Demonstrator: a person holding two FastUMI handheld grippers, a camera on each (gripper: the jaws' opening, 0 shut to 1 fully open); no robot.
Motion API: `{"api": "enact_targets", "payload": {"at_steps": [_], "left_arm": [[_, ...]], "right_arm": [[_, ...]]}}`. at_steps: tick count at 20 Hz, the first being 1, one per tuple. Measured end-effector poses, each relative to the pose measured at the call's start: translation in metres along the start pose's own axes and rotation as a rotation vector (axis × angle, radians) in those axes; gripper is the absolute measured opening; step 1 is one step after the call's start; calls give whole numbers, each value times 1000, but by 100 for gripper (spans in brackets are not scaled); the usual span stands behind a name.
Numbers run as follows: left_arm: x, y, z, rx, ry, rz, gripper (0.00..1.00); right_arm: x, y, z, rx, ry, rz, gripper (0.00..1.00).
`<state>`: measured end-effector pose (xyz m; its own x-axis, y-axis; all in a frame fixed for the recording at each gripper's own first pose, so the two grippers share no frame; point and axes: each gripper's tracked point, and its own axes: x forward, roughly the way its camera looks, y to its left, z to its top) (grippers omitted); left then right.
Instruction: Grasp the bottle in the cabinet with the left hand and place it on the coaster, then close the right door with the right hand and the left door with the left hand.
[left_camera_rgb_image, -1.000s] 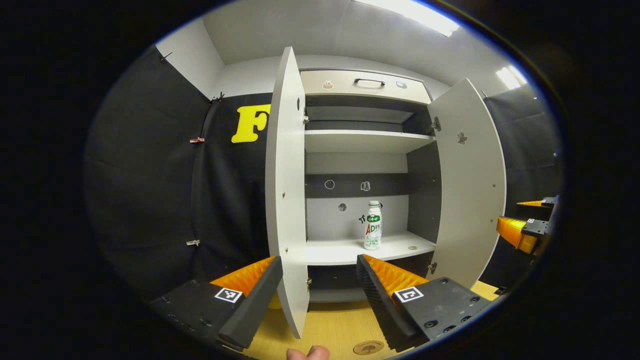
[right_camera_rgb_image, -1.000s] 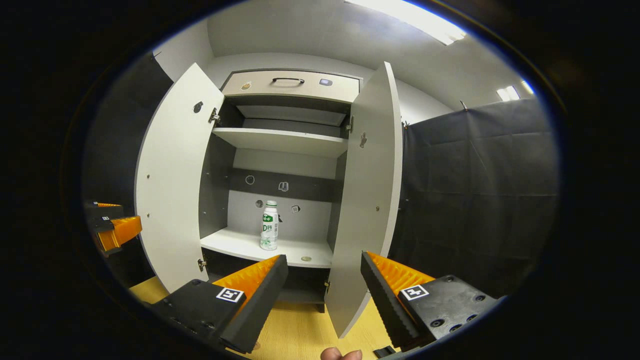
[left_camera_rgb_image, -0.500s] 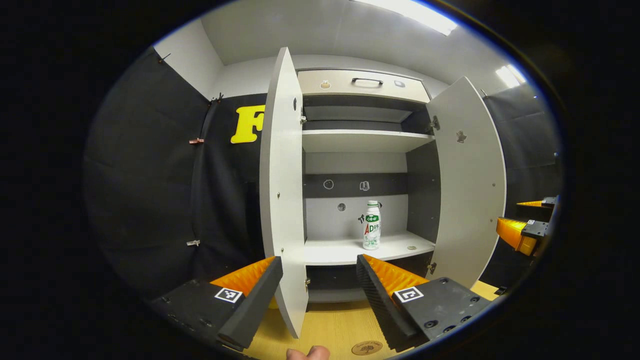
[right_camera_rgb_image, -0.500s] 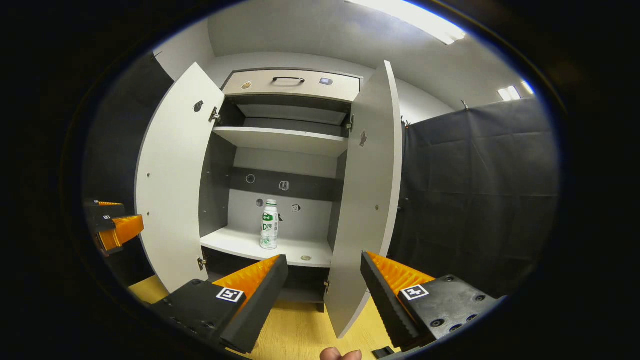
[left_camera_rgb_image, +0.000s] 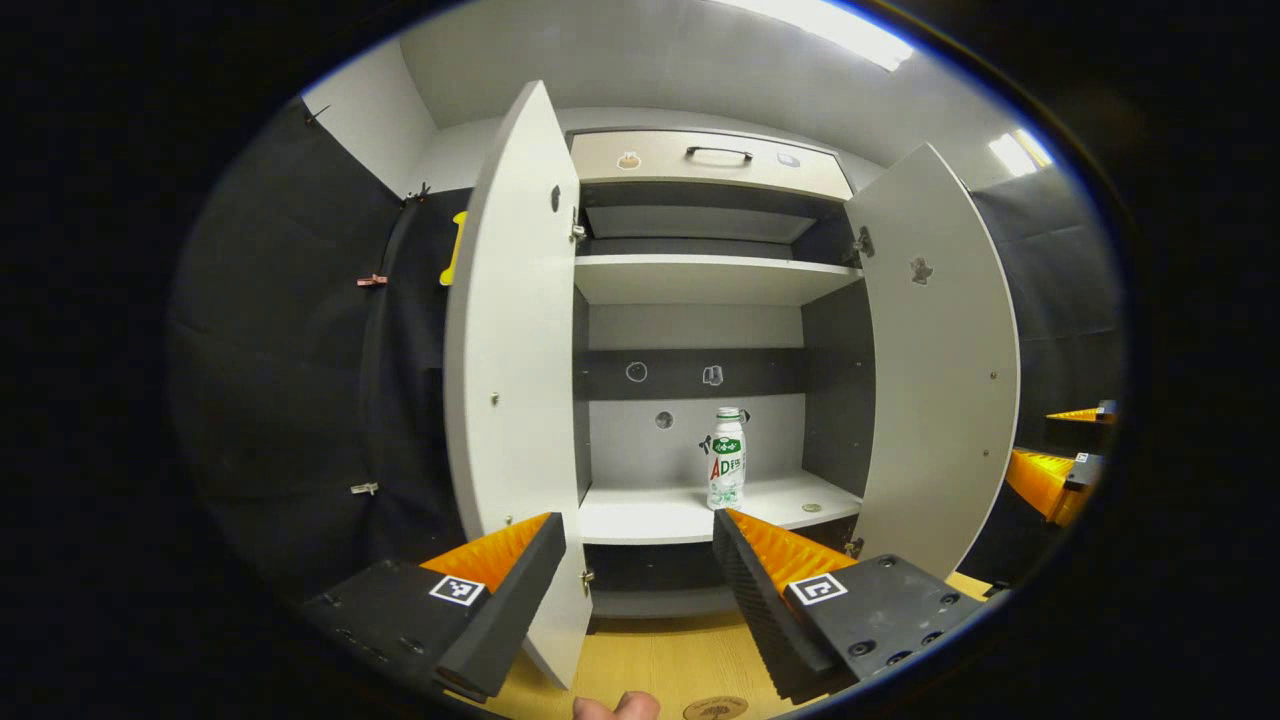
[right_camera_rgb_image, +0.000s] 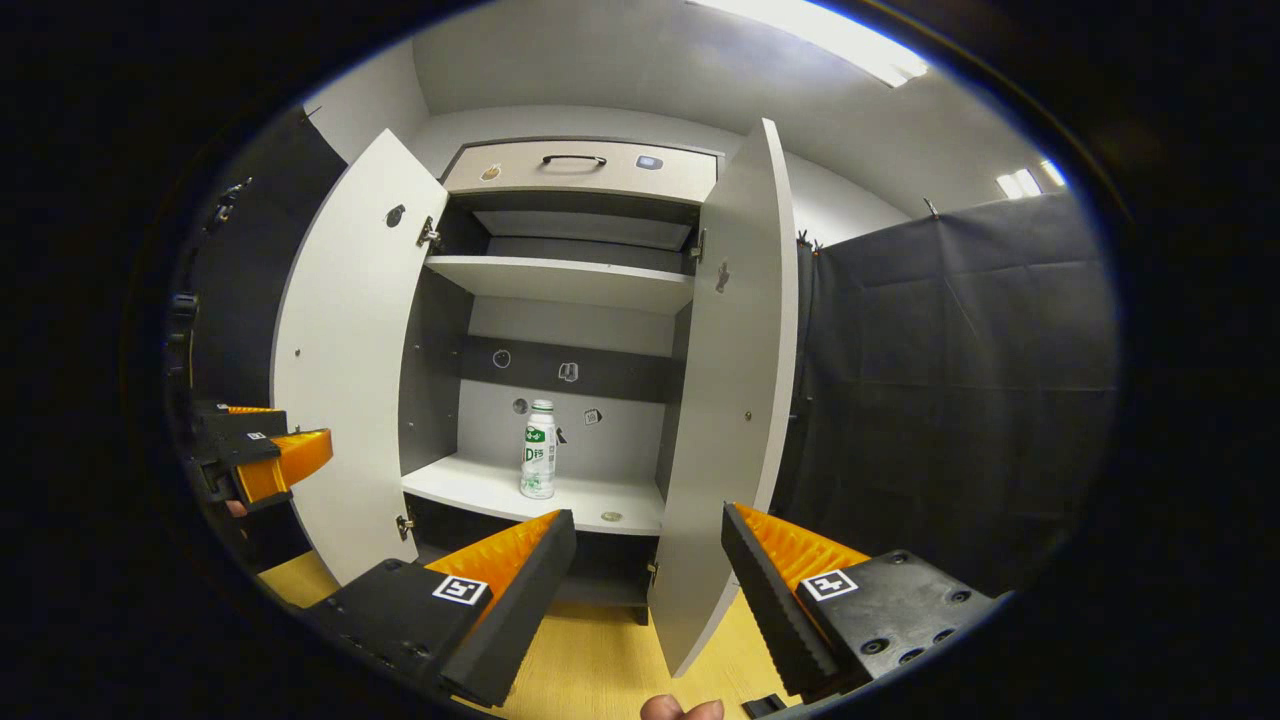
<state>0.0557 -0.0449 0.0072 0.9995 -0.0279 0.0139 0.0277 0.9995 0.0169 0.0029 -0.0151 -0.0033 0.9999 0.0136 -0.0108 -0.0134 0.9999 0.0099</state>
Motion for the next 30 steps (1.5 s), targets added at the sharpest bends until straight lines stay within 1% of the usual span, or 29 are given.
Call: {"api": "enact_targets", "payload": {"at_steps": [4, 9, 12, 16, 18, 20, 25, 30], "left_arm": [[50, -28, 1, -5, -2, -31, 94], [123, -57, 3, 1, 1, -37, 94], [167, -78, -1, -27, 7, -65, 94], [227, -101, -20, -24, 36, -105, 95], [253, -108, -33, -44, 57, -115, 94], [273, -113, -44, -59, 68, -110, 95], [316, -113, -69, -28, 92, -65, 95], [353, -118, -83, -6, 112, -42, 95]], "right_arm": [[1, -9, -4, 13, 6, 17, 98], [9, -28, -10, 5, 13, 24, 98], [13, -39, -12, 7, 14, 25, 98], [18, -53, -13, 20, 16, 27, 98], [22, -57, -17, 24, 24, 31, 98], [25, -61, -20, 14, 27, 36, 98], [34, -59, -31, 16, 63, 70, 98], [41, -54, -38, 23, 84, 107, 98]]}}
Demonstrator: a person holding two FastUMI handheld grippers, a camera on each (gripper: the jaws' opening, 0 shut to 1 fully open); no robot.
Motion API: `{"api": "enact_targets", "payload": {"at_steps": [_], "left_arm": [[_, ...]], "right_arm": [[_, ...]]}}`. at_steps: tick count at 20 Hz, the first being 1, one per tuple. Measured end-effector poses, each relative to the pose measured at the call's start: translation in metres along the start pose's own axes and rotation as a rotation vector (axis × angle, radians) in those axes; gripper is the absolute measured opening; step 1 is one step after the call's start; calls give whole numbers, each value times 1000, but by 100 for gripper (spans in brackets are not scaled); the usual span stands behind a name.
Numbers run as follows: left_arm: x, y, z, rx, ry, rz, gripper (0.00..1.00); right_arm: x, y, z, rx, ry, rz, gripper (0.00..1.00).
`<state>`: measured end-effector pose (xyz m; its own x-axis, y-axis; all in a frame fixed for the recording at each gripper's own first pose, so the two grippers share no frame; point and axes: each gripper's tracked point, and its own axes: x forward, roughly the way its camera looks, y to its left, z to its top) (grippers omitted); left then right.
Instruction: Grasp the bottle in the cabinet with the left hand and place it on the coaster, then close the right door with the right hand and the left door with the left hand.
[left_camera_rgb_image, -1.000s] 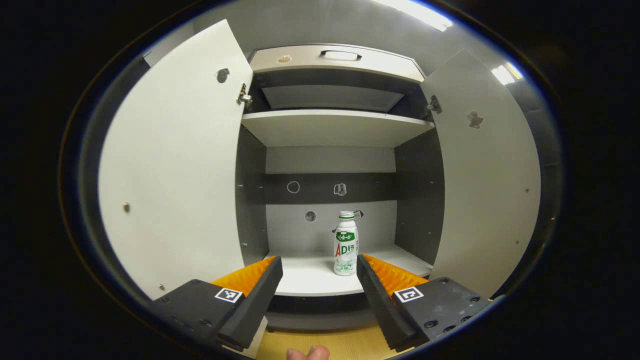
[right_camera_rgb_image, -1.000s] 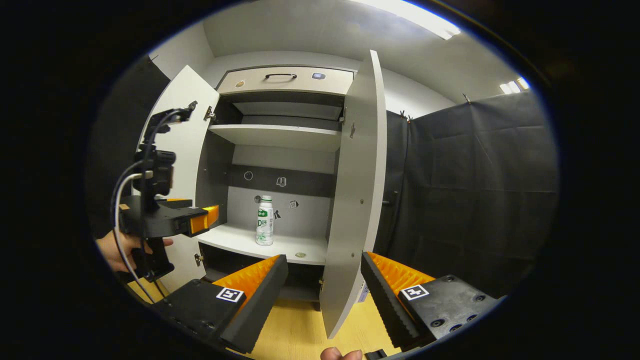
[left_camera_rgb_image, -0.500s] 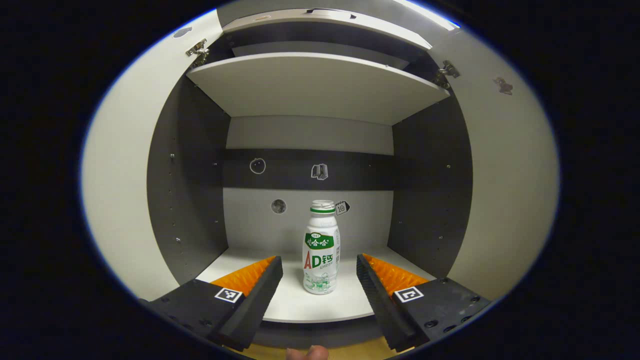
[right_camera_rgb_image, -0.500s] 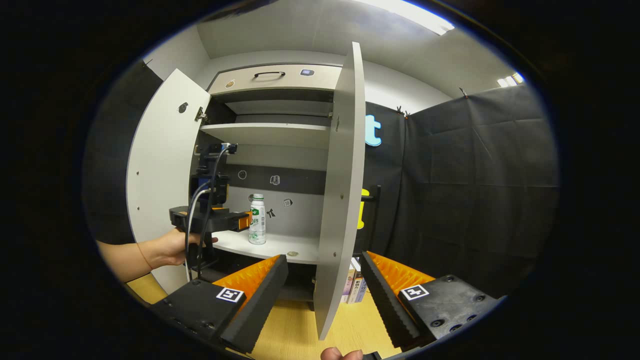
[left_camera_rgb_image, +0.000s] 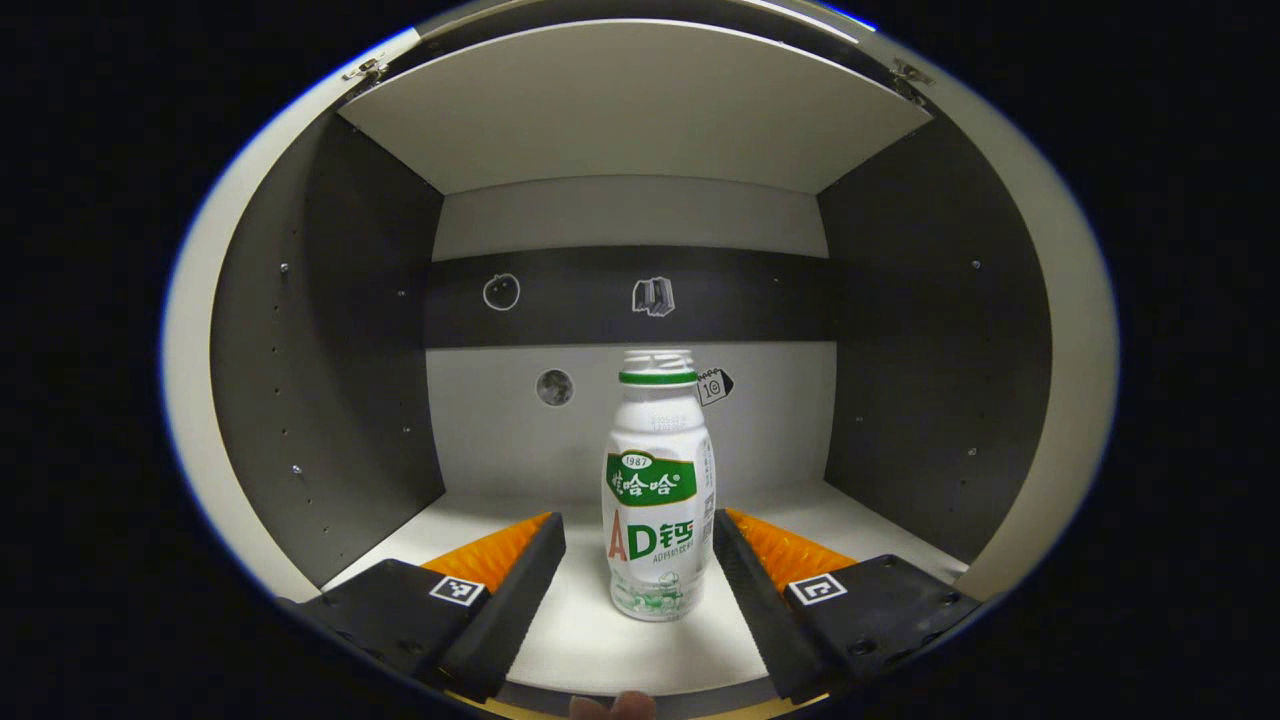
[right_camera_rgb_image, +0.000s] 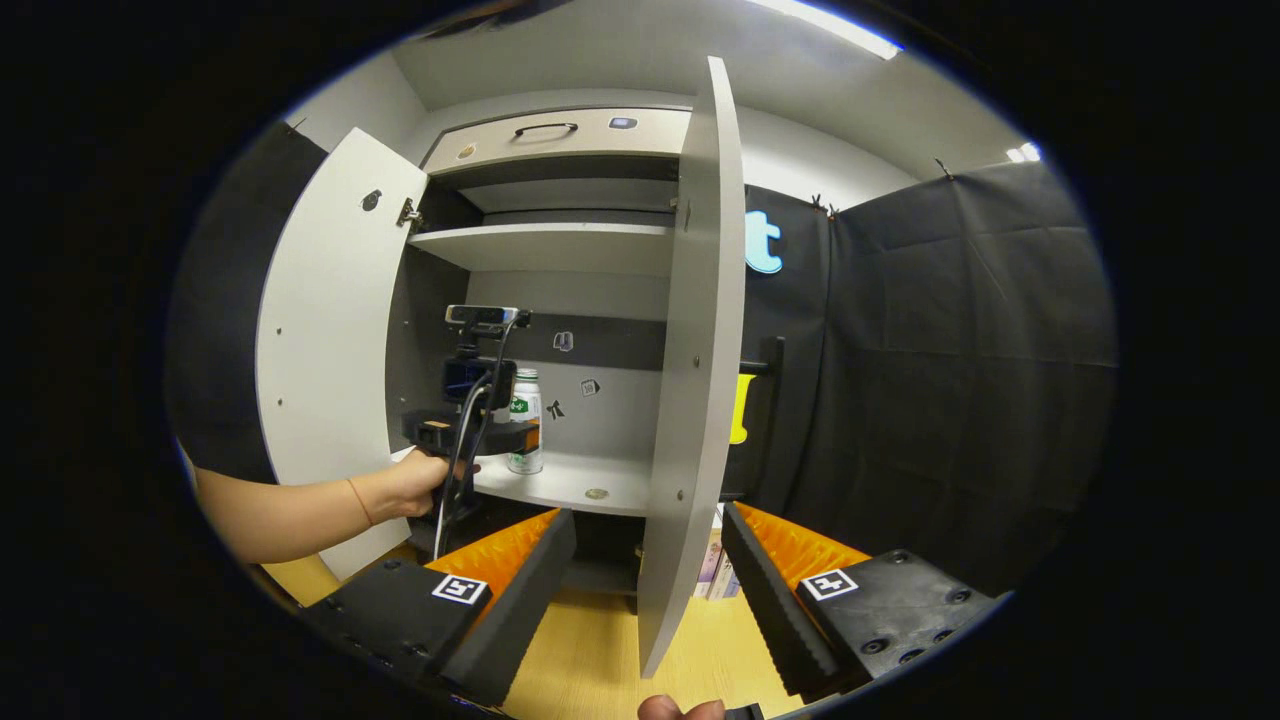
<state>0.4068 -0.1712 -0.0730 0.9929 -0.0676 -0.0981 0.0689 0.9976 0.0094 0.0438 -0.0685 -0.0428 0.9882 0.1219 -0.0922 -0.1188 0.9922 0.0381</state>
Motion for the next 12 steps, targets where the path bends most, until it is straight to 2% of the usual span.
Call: {"api": "enact_targets", "payload": {"at_steps": [6, 10, 11, 12], "left_arm": [[33, -3, -4, -26, 5, 10, 95], [43, -10, 0, 6, -19, -5, 95], [38, -10, 2, 12, -21, -8, 92], [40, -11, 0, 12, -18, -13, 79]], "right_arm": [[9, -5, -7, -8, 17, 12, 98], [13, -12, -11, -13, 26, 1, 98], [15, -13, -10, -12, 25, -2, 98], [14, -14, -10, -12, 24, -6, 98]]}}
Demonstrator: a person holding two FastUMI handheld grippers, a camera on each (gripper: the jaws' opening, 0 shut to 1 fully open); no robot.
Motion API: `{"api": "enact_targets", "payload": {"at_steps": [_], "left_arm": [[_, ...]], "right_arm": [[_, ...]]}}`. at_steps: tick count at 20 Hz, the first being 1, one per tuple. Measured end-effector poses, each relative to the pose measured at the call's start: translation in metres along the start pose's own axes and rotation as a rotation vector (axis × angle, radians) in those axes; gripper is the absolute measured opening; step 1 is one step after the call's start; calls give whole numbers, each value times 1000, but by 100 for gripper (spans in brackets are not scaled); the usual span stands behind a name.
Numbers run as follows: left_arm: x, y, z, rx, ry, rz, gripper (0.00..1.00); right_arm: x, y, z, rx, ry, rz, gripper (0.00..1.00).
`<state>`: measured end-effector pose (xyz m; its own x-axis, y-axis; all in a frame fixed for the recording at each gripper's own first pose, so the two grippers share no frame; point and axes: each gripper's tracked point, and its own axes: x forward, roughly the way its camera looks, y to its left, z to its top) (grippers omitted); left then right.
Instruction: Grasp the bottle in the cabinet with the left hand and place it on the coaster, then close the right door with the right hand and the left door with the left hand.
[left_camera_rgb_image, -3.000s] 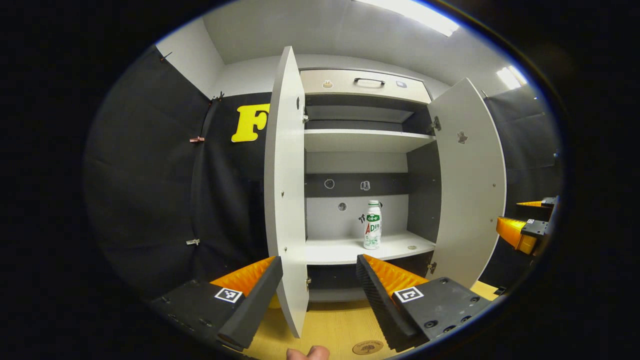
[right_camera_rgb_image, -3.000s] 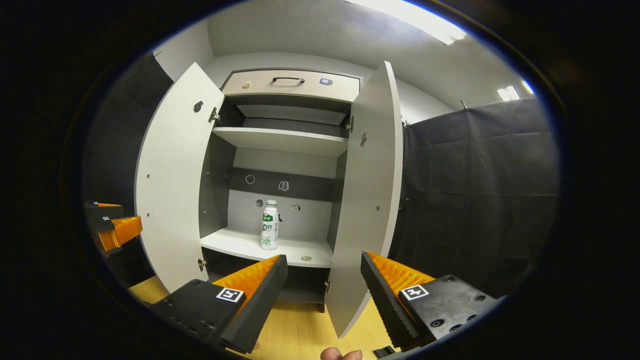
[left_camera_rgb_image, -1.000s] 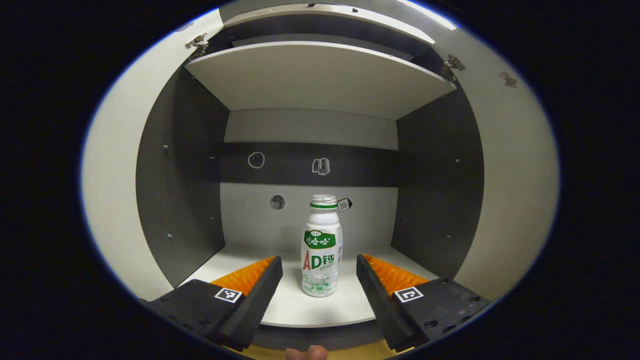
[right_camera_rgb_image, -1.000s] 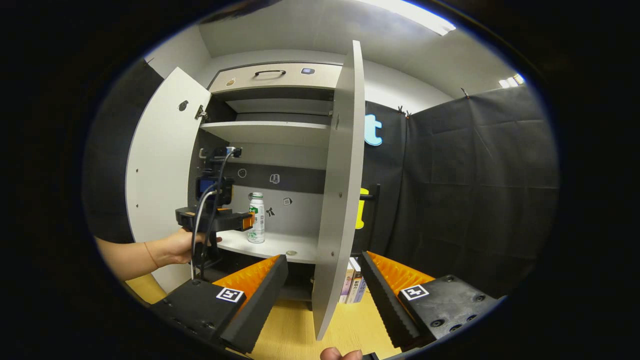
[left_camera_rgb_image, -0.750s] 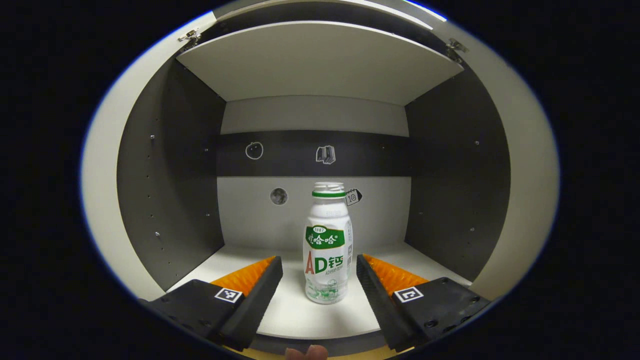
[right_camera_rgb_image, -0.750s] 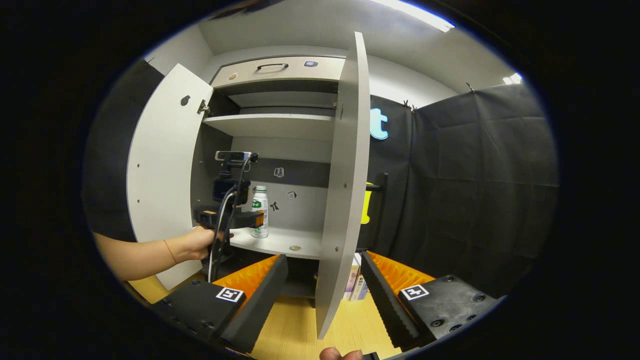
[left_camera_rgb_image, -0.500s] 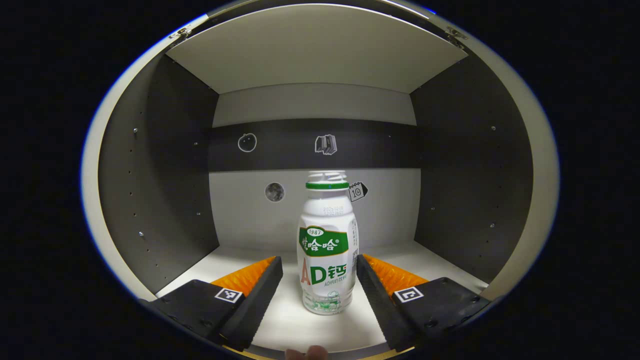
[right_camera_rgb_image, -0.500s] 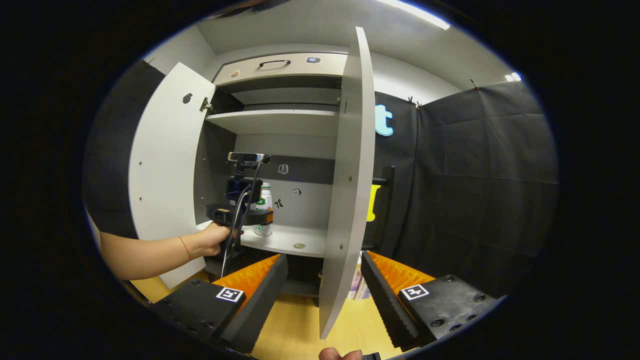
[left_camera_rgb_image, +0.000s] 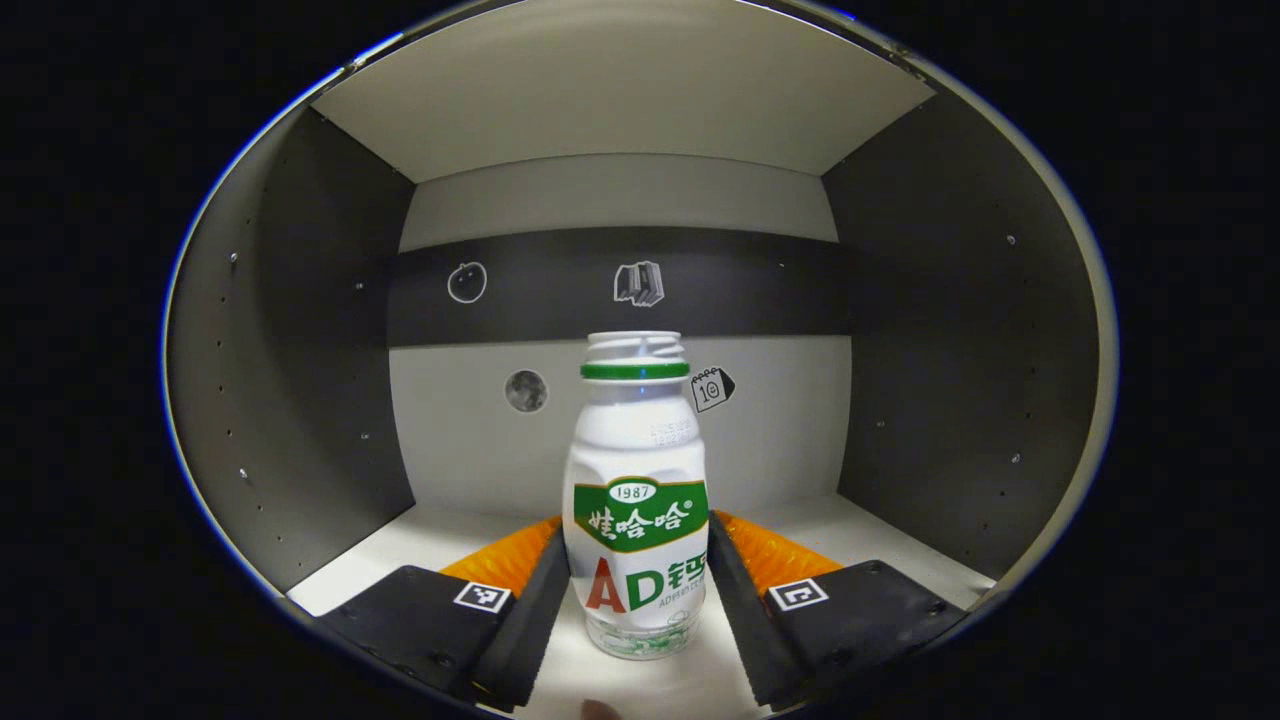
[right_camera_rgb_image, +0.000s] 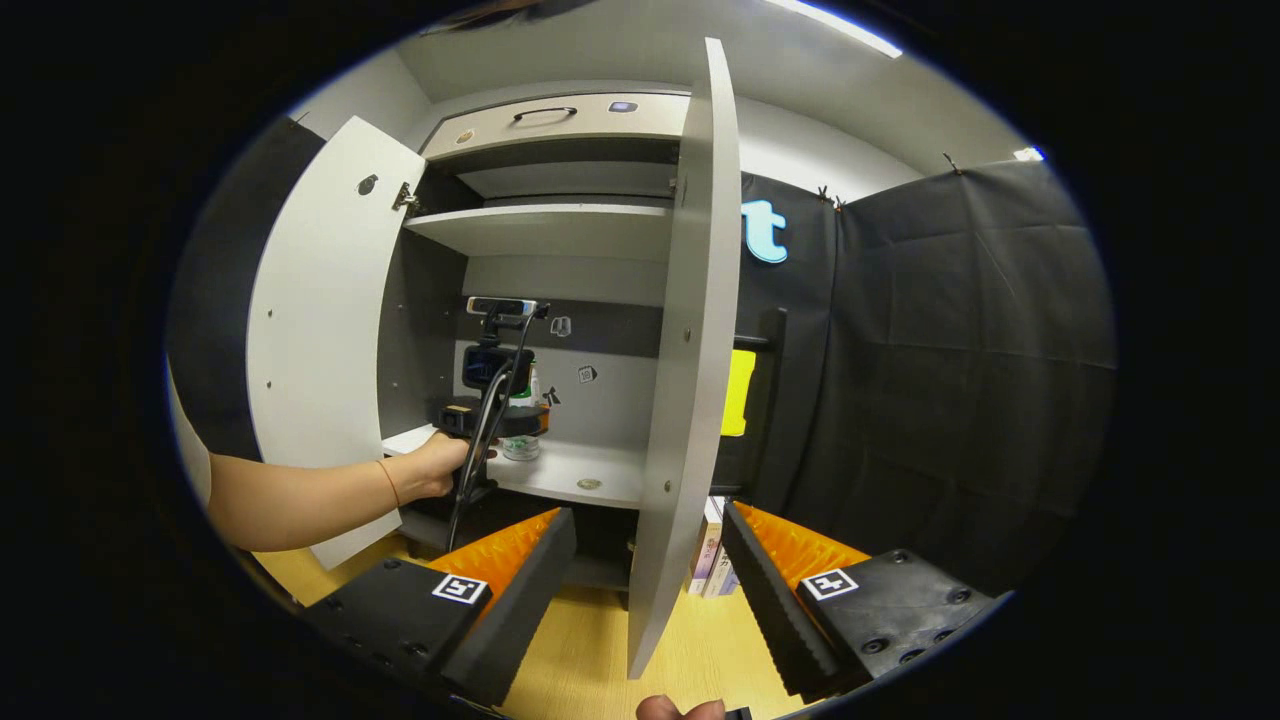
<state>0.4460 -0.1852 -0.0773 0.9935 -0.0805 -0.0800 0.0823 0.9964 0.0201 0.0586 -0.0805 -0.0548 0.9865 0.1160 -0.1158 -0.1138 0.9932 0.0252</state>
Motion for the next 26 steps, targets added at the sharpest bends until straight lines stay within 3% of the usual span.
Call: {"api": "enact_targets", "payload": {"at_steps": [6, 14, 21, 26], "left_arm": [[-31, 4, 24, -9, -40, -25, 76], [-148, 21, 43, -13, -84, -80, 75], [-243, 35, 10, -10, -85, -126, 76], [-294, 40, -30, -66, -88, -142, 76]], "right_arm": [[-6, 2, 4, 10, -7, -15, 98], [-25, 35, 19, 26, -45, 10, 98], [-33, 52, 32, 10, -86, 7, 98], [-37, 54, 39, 1, -116, -17, 98]]}}
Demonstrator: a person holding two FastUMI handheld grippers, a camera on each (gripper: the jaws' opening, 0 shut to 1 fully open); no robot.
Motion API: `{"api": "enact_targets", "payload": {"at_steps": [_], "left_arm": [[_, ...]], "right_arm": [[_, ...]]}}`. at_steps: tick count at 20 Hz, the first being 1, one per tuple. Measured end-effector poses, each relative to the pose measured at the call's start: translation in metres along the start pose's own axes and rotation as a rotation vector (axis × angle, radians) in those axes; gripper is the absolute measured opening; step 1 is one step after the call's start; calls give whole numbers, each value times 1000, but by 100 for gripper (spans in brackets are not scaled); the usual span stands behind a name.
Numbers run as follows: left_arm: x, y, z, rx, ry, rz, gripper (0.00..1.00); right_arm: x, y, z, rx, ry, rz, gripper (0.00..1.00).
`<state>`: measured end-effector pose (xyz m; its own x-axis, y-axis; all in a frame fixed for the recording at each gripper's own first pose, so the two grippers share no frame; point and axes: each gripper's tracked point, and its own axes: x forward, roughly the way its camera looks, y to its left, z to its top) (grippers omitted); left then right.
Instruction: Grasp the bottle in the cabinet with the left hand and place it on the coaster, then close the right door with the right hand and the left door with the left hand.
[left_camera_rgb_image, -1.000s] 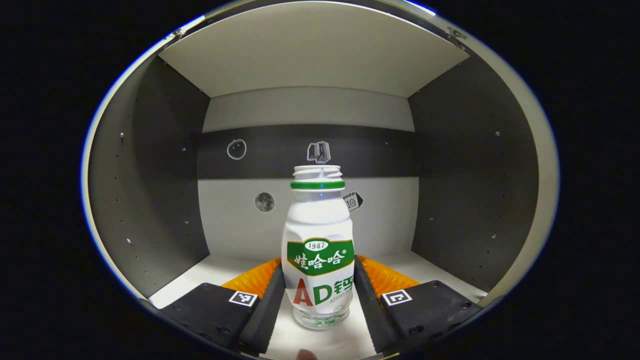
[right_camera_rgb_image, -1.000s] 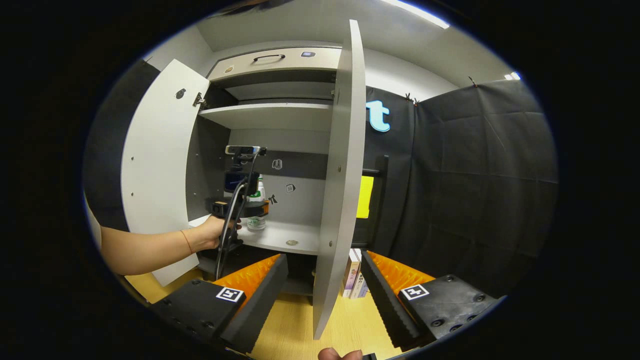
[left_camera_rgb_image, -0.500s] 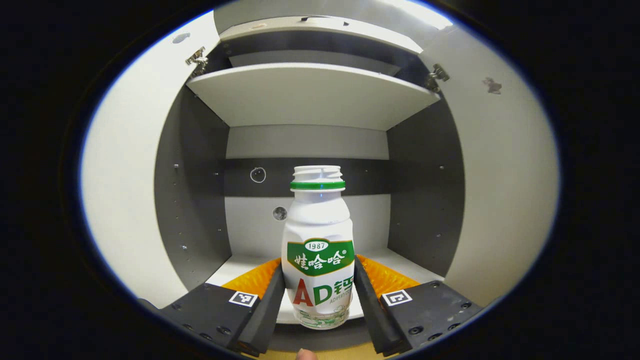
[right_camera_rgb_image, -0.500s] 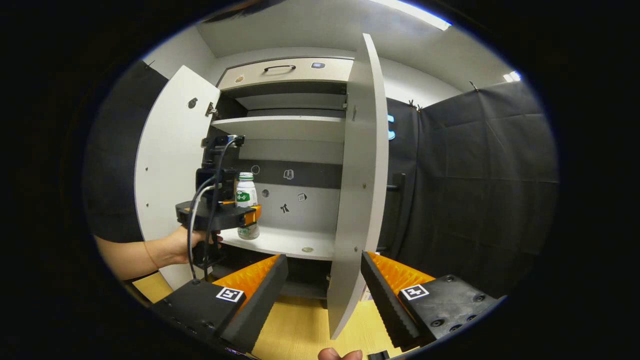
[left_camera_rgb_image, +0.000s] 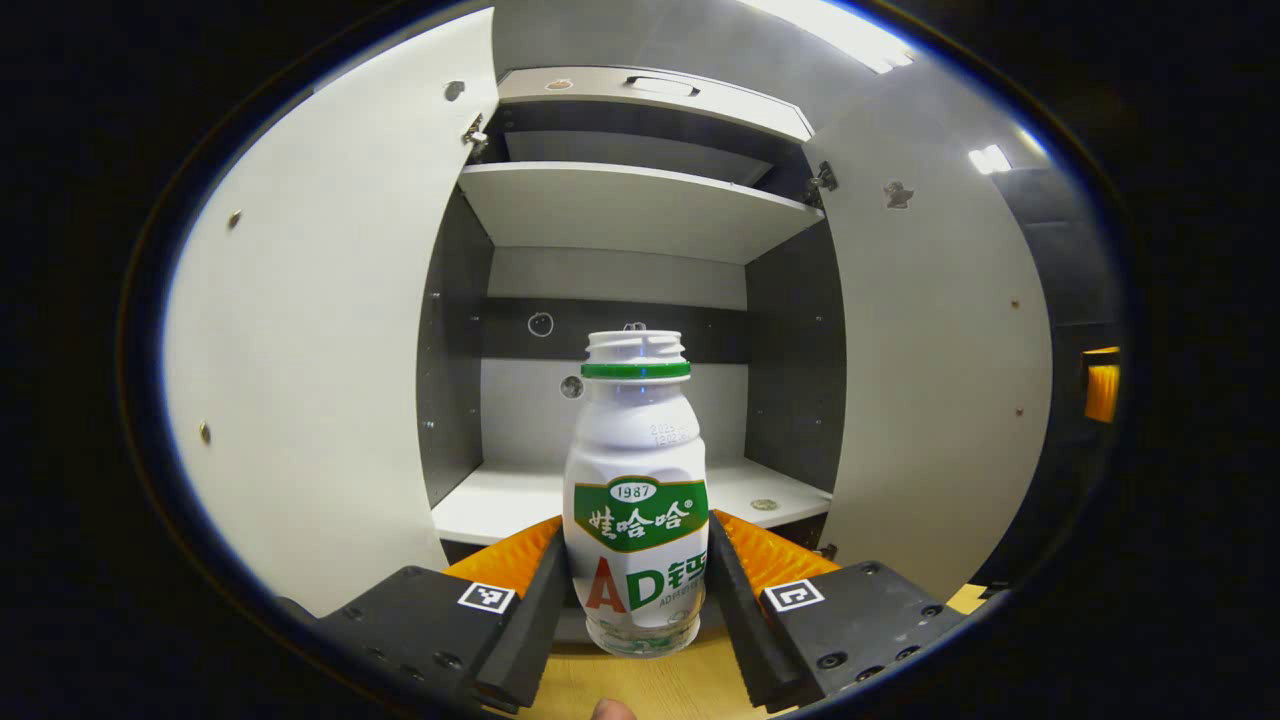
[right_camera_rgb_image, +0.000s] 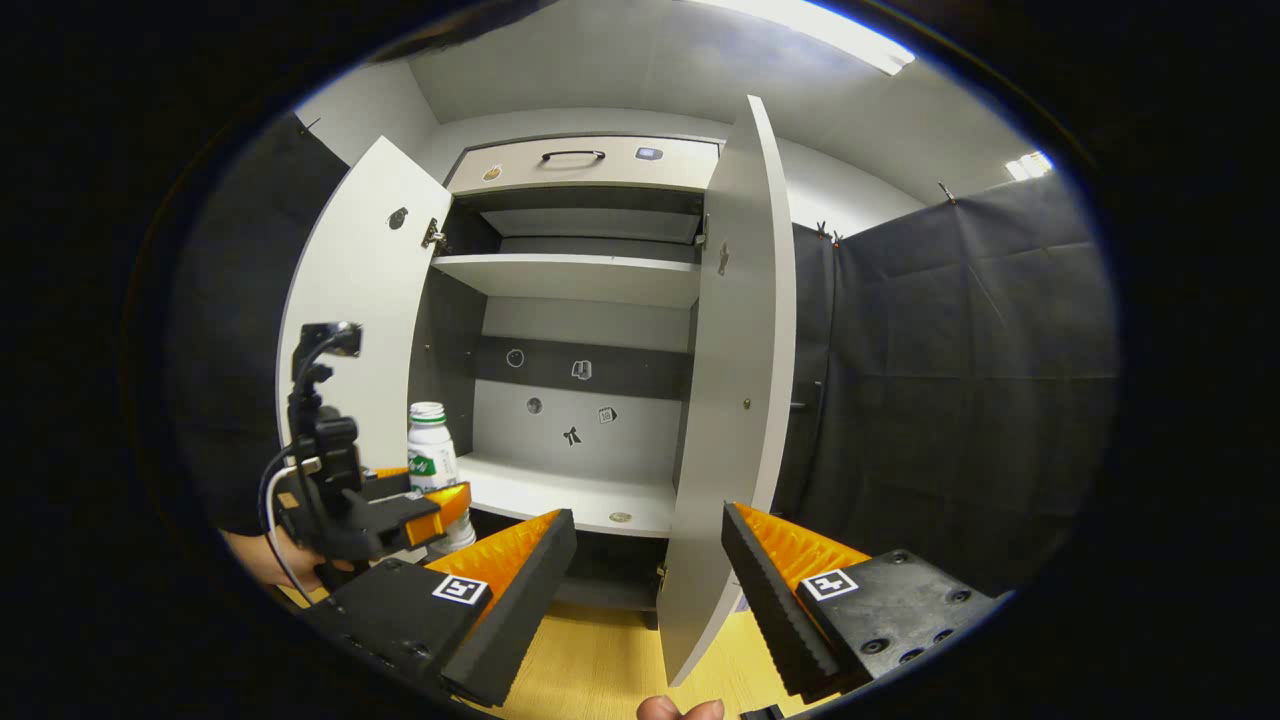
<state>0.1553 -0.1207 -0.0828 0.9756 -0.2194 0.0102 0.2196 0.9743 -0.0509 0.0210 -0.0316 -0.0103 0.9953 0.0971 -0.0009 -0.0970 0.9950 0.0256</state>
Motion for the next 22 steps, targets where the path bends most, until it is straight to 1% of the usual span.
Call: {"api": "enact_targets", "payload": {"at_steps": [2, 4, 8, 12, 15, 17, 20, 22], "left_arm": [[-19, 1, -18, -8, 0, 5, 76], [-34, 0, -40, 4, 4, -1, 75], [-59, -15, -86, 12, -1, -56, 75], [-81, -27, -141, -9, 63, -103, 76], [-92, -31, -180, 5, 104, -121, 76], [-98, -34, -204, -5, 139, -134, 77], [-102, -37, -226, -24, 151, -157, 77], [-101, -37, -242, -16, 168, -168, 77]], "right_arm": [[0, -1, 0, -7, -1, -13, 98], [-2, -2, 1, -12, -7, -22, 98], [0, -3, 3, -31, -21, -38, 98], [1, -6, 6, -21, -29, -55, 98], [3, -11, 8, -40, -31, -68, 98], [3, -15, 10, -49, -33, -78, 98], [4, -21, 14, -70, -44, -92, 98], [4, -25, 13, -70, -35, -99, 98]]}}
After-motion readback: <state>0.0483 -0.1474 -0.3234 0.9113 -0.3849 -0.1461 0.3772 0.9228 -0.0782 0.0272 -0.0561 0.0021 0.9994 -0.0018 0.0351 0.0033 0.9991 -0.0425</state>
